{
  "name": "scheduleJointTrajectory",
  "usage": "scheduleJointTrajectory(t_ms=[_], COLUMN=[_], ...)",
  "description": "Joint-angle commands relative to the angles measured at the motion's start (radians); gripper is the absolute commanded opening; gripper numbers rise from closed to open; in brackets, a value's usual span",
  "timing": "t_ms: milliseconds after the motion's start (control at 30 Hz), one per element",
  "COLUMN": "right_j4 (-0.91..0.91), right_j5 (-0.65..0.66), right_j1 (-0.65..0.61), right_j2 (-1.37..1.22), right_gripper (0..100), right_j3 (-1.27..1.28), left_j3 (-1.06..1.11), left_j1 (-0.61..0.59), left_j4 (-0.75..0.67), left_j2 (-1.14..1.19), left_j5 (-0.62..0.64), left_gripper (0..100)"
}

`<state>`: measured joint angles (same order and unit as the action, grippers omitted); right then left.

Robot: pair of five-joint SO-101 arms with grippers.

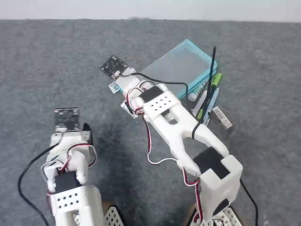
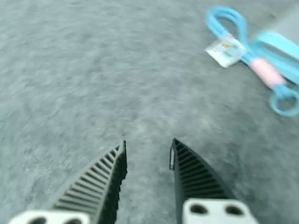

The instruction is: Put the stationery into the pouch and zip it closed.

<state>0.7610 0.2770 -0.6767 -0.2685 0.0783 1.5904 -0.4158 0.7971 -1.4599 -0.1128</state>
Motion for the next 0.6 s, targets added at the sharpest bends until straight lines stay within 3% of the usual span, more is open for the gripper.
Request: scheduleJointTrajectory(t_ms=[0, 200, 567], right_j4=[-0.061, -0.056, 0.096], right_j5=[-0.006, -0.006, -0.008], right_j1=[-0.019, -0.073, -0.027], right_j2=[0.002, -0.171, -0.447], right_gripper=[11.1, 11.1, 10.8], right_j3=[-0.049, -0.192, -0.511], left_j3=[-0.053, -0.053, -0.064], left_j1=[-0.049, -0.064, -0.087], left_j4=[-0.052, -0.049, -0.048], left_j2=[-0.026, -0.026, -0.026], left_j5=[0.054, 0.054, 0.055], left_gripper=[15, 15, 15])
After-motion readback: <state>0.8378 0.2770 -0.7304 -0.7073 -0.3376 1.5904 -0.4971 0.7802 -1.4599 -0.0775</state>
